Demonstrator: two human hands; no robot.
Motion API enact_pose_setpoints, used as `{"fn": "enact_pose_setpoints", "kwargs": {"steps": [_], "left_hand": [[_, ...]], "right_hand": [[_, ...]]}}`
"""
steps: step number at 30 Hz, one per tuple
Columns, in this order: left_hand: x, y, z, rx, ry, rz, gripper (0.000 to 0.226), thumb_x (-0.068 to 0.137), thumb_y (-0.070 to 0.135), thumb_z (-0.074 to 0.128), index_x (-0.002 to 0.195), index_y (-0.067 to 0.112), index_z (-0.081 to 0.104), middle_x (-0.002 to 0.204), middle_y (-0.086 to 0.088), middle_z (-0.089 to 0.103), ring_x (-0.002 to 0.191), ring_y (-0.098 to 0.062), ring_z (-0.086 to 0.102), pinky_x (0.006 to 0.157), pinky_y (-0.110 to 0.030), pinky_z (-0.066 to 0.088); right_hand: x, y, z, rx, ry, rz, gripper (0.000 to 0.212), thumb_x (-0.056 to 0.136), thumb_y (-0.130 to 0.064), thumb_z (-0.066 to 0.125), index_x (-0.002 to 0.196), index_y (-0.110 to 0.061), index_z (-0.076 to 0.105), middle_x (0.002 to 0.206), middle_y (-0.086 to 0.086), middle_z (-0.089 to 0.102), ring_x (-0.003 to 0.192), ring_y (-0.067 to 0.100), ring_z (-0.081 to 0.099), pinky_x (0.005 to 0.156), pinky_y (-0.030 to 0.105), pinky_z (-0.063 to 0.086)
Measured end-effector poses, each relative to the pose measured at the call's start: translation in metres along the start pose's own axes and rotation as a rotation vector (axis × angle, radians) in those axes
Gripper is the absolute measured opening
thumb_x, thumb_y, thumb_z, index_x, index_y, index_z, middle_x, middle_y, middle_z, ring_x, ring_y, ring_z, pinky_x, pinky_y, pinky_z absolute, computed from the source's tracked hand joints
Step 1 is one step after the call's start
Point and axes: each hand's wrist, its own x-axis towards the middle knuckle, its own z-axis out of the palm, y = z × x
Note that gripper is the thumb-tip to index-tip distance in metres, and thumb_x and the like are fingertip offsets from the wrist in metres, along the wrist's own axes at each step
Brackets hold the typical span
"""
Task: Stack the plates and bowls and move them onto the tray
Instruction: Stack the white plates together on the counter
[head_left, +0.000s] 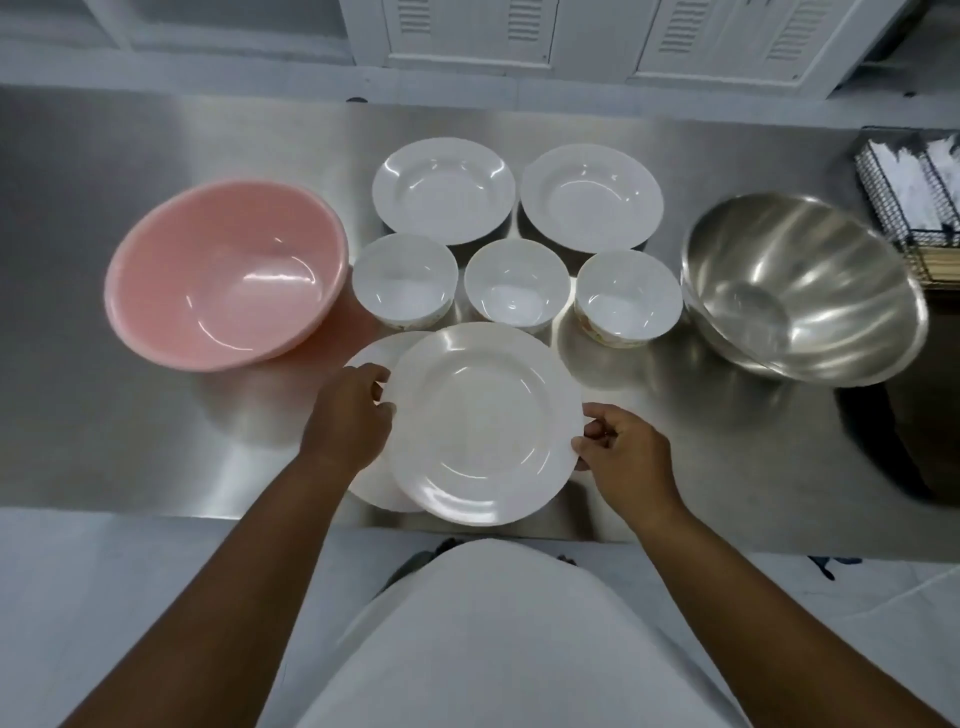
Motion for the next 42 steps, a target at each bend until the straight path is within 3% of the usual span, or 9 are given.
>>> {"fn": "enact_pose_setpoints", "kwargs": {"steps": [4,6,11,15,19,24,31,35,42], "left_hand": [[0.000,-0.038,-0.016,-0.118,0.041,-0.127,0.032,0.080,0.005,0.069,0.111,0.013,0.067,0.087,0.002,0.059,0.082,-0.021,0.058,0.081,-0.040,0.058],[0.002,-0.053,-0.018,-0.116,0.054,-0.135,0.031,0.079,0.004,0.069,0.109,0.012,0.067,0.089,0.000,0.060,0.082,-0.020,0.057,0.079,-0.034,0.055],[0.008,-0.073,-0.015,-0.102,0.010,-0.170,0.027,0.080,0.007,0.070,0.106,0.012,0.068,0.098,-0.004,0.065,0.085,-0.020,0.059,0.078,-0.022,0.038],[0.011,-0.080,-0.011,-0.073,-0.024,-0.144,0.025,0.082,0.008,0.069,0.106,0.012,0.067,0.104,-0.008,0.067,0.090,-0.023,0.059,0.083,-0.026,0.043],[0.010,-0.083,-0.012,-0.043,-0.019,-0.122,0.030,0.085,0.010,0.067,0.115,0.012,0.065,0.113,-0.012,0.063,0.100,-0.030,0.061,0.092,-0.035,0.048],[0.011,-0.082,-0.016,0.042,-0.035,-0.104,0.033,0.087,0.021,0.067,0.119,0.017,0.062,0.116,-0.010,0.062,0.102,-0.031,0.061,0.091,-0.041,0.051],[0.032,-0.028,-0.017,0.002,0.160,0.023,0.028,0.083,0.032,0.070,0.106,0.018,0.062,0.098,0.001,0.065,0.089,-0.024,0.062,0.077,-0.035,0.049],[0.067,0.034,-0.011,-0.079,0.152,0.104,0.035,0.085,0.032,0.068,0.117,0.020,0.063,0.099,0.002,0.068,0.091,-0.020,0.064,0.084,-0.033,0.050],[0.155,0.154,0.012,-0.151,0.079,0.131,0.044,0.086,0.039,0.065,0.124,0.018,0.062,0.109,-0.005,0.072,0.106,-0.022,0.065,0.095,-0.031,0.046]], "right_hand": [[0.010,-0.022,0.035,-0.120,-0.067,-0.076,0.040,0.085,-0.004,0.071,0.122,-0.017,0.067,0.087,-0.001,0.065,0.085,0.023,0.067,0.085,0.037,0.061],[0.014,-0.030,0.049,-0.170,-0.079,-0.095,0.040,0.084,-0.006,0.071,0.122,-0.017,0.068,0.084,-0.004,0.063,0.086,0.022,0.066,0.093,0.040,0.057],[0.020,-0.037,0.069,-0.251,-0.088,-0.102,0.037,0.087,-0.006,0.068,0.123,-0.014,0.067,0.087,-0.001,0.065,0.087,0.019,0.063,0.097,0.032,0.052],[0.019,-0.038,0.076,-0.306,-0.081,-0.093,0.036,0.088,-0.007,0.067,0.124,-0.014,0.067,0.089,-0.001,0.065,0.087,0.017,0.061,0.091,0.023,0.045],[0.014,-0.039,0.082,-0.322,-0.068,-0.091,0.040,0.090,-0.010,0.066,0.129,-0.015,0.063,0.093,0.001,0.064,0.089,0.016,0.060,0.093,0.022,0.045],[0.011,-0.038,0.081,-0.328,-0.072,-0.073,0.041,0.090,-0.016,0.069,0.131,-0.017,0.062,0.098,0.001,0.066,0.091,0.016,0.062,0.095,0.024,0.047],[0.041,-0.049,0.036,-0.218,0.026,-0.119,0.033,0.089,-0.019,0.071,0.122,-0.017,0.068,0.094,0.000,0.069,0.085,0.020,0.069,0.092,0.041,0.057],[0.082,-0.067,-0.005,-0.111,0.138,-0.177,0.027,0.085,-0.023,0.070,0.111,-0.015,0.072,0.088,0.003,0.072,0.085,0.025,0.070,0.089,0.046,0.056],[0.202,-0.106,-0.083,-0.145,0.229,-0.298,0.035,0.086,-0.028,0.069,0.118,-0.013,0.069,0.089,0.005,0.075,0.087,0.023,0.072,0.095,0.042,0.054]]}}
